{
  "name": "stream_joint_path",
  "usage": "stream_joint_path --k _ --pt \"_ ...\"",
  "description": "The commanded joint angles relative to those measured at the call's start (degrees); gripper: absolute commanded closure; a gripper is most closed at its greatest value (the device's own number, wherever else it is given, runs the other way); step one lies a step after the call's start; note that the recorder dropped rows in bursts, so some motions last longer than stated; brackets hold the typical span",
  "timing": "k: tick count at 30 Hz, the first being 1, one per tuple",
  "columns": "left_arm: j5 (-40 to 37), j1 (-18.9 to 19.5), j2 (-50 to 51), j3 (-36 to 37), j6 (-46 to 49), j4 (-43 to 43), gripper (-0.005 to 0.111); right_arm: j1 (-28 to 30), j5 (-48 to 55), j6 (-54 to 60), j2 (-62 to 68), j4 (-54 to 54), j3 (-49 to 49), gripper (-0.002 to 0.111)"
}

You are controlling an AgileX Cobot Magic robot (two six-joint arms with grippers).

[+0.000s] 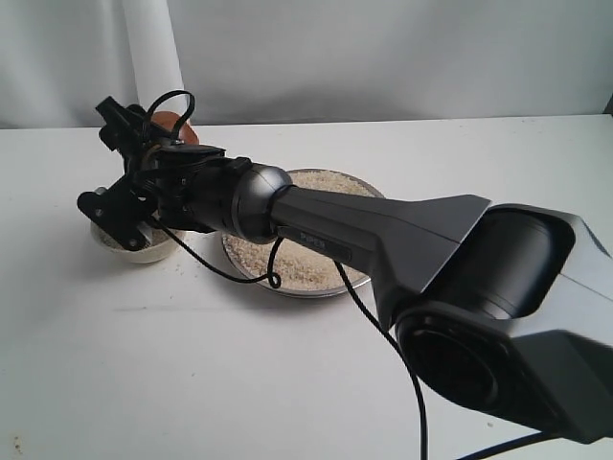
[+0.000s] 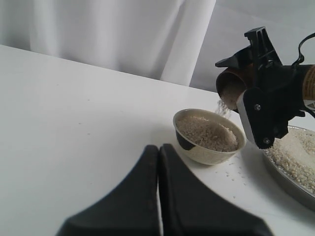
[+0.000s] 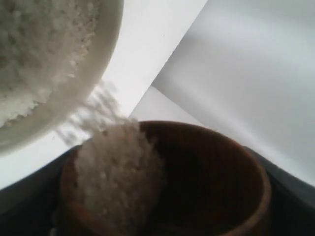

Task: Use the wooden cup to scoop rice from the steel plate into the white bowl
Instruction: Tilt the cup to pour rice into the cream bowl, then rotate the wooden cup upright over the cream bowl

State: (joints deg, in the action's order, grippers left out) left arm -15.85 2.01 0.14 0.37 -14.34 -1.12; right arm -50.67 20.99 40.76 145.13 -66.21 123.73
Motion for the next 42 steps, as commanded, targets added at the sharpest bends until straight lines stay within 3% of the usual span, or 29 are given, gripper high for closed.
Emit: stream_joint_path --k 1,24,36,42 --pt "0.57 -0.27 -0.14 -0.37 -0.22 0.09 0.107 -0.11 -0.46 1.45 -0.78 -1.39 0.69 0.108" --pt "0.57 -0.27 -0.14 -0.37 -0.22 0.09 0.107 -0.17 -0.25 0.85 -0.78 -13.33 0.69 0.108" --pt "0.57 -0.27 -0.14 -0.37 -0.22 0.09 0.107 -0.69 -1.31 0.58 1.25 -13.90 0.69 0.108" --pt "0.57 -0.27 -0.14 -0.37 -0.22 0.09 0.107 -0.69 -1.77 -13.14 0.20 -12.37 0.69 0.108"
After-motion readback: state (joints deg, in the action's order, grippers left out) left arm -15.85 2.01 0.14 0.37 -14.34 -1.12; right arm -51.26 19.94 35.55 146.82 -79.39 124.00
